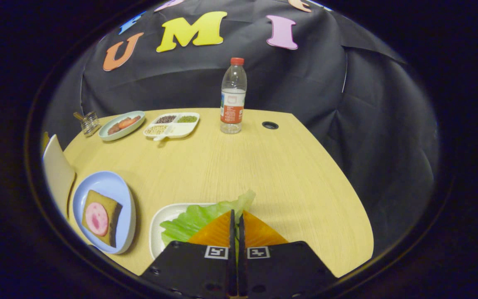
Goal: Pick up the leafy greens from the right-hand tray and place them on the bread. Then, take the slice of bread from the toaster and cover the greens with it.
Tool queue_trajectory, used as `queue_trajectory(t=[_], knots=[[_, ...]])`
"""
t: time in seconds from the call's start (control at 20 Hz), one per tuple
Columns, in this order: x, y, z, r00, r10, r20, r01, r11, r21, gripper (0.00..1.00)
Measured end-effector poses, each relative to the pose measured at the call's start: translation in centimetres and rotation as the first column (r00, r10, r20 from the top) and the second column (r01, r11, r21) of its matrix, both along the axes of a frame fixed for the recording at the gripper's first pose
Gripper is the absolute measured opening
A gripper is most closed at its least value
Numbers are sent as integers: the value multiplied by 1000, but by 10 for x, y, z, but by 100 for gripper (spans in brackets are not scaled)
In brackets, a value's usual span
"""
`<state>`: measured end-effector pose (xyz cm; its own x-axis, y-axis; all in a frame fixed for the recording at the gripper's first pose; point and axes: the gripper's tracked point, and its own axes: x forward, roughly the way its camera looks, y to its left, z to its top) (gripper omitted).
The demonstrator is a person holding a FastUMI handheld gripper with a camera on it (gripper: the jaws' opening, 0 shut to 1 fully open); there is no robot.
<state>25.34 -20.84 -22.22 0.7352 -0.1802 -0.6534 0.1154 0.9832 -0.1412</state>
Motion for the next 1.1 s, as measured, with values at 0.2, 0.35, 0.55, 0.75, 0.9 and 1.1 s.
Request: queue_trajectory(t=[0.2, 0.35, 0.55, 0.75, 0.9, 1.1], knots=[[-15, 6, 34, 996, -13, 83, 12, 1000, 8, 0], [-27, 20, 71, 986, -15, 165, 14, 1000, 8, 0], [-44, 55, 100, 975, 18, 220, -22, 1000, 16, 0], [-53, 105, 111, 968, 63, 243, -73, 997, 34, 0], [-55, 155, 107, 963, 129, 239, -140, 990, 32, 0], [-58, 222, 98, 948, 216, 234, -232, 972, 40, 0]])
